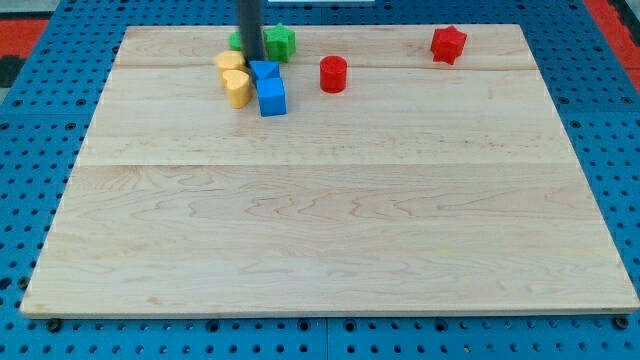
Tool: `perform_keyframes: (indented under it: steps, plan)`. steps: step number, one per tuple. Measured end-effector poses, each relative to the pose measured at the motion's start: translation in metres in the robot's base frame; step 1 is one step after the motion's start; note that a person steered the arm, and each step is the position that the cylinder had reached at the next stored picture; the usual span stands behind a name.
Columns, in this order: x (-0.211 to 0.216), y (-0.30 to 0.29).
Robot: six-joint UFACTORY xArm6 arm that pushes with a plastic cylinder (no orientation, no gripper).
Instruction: Push the green circle to the top left of the board
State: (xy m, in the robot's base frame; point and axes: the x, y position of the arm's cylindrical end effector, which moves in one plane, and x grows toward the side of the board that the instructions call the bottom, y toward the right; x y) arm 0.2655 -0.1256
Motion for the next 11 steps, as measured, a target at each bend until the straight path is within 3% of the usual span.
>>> perform_keyframes:
  steps: [2, 4, 5, 7, 9, 11]
  plan:
    - [-0.031, -0.010]
    - [-0.022, 0.075]
    - [-0.005, 0.041]
    - [-0.073, 0.036]
    - [-0.071, -0.085]
    - [-0.065, -0.007]
